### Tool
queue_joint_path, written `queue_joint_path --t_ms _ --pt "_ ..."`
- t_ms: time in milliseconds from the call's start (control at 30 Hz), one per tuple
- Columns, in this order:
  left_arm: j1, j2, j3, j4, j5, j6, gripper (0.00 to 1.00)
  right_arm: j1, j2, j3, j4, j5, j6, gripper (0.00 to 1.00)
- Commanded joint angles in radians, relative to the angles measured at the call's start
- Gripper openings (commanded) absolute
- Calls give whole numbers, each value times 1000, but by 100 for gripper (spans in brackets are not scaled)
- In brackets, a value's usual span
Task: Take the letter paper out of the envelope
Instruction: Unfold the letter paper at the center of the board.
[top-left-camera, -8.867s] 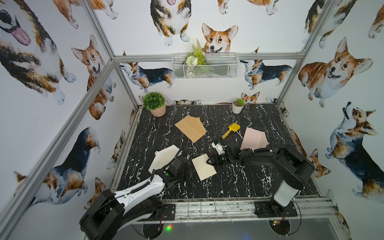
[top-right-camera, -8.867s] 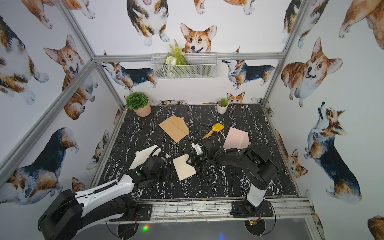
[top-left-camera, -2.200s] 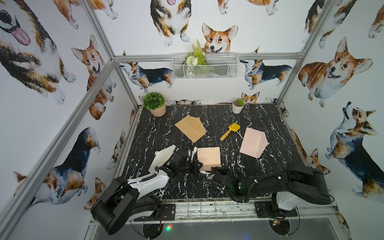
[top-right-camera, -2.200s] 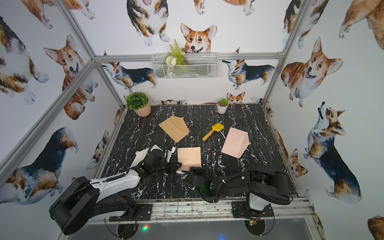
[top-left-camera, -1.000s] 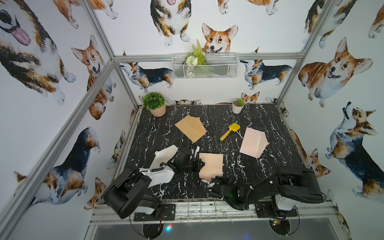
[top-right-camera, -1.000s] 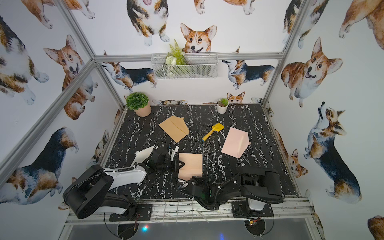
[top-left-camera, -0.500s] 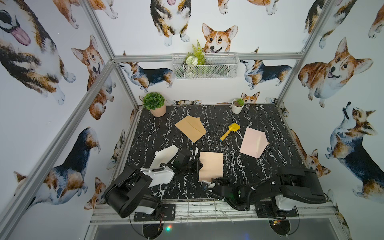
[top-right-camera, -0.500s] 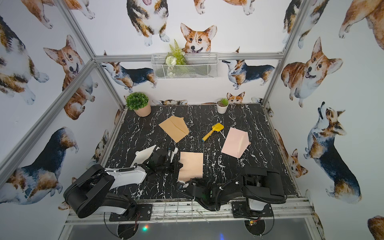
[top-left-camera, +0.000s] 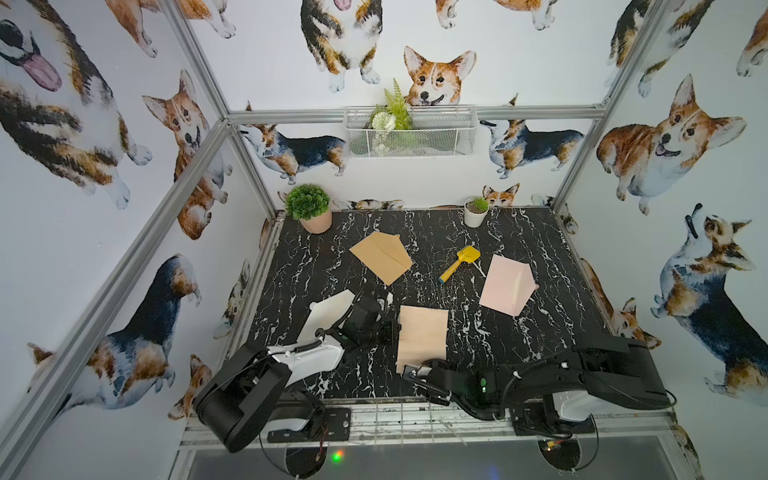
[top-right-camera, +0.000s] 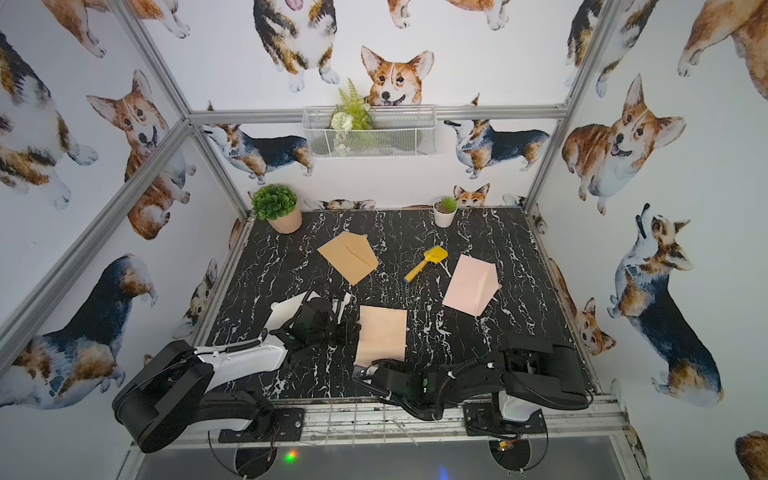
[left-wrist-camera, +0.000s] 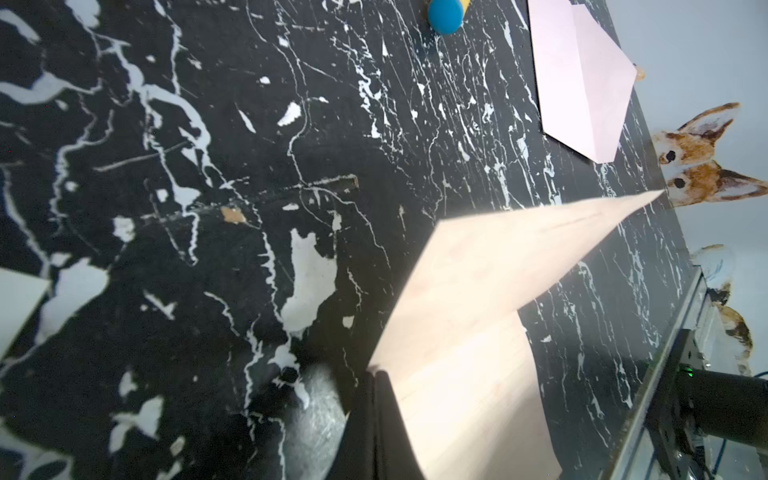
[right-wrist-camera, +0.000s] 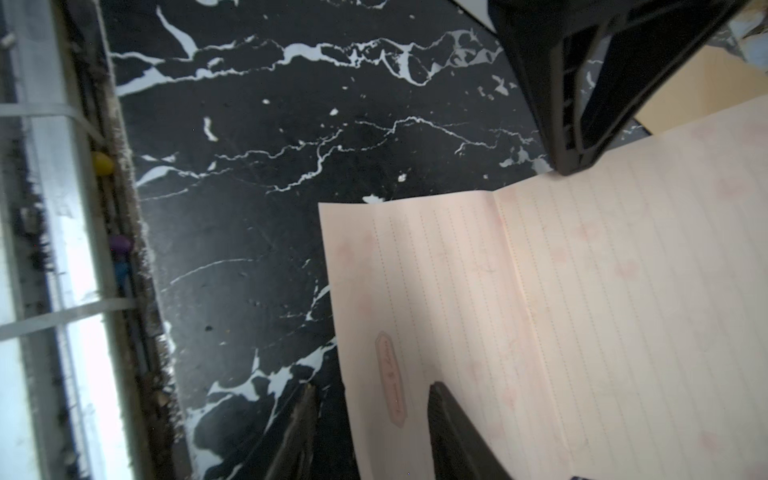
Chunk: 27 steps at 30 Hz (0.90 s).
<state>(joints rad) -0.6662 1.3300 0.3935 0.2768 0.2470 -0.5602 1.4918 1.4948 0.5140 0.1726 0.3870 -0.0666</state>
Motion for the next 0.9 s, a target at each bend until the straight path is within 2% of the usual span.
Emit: queue_joint_path --t_ms 0,133,267,367,500,533,667,867 --pt "0 -8 -4 -3 -7 0 0 -3 -25 6 -89 -85 42 48" --pt "0 -11 -7 2 -6 -7 0 -55 -94 -17 -91 -188 70 47" --pt "-1 -14 -7 5 -3 -12 0 -136 -206 -60 -64 -302 100 41" --pt "-1 -18 -6 4 0 -15 0 -166 -273 -90 -38 -294 119 30" --pt "-1 -22 -7 4 -5 -18 0 -241 -275 -66 -58 -289 177 3" --pt "0 -22 -7 4 -7 -18 0 -275 -263 -55 -58 -305 206 0" --pt "0 -26 -5 2 -9 -18 0 -403 -206 -22 14 -440 265 0" --pt "-2 -20 -7 2 -16 -18 0 -461 -68 91 22 -494 259 0"
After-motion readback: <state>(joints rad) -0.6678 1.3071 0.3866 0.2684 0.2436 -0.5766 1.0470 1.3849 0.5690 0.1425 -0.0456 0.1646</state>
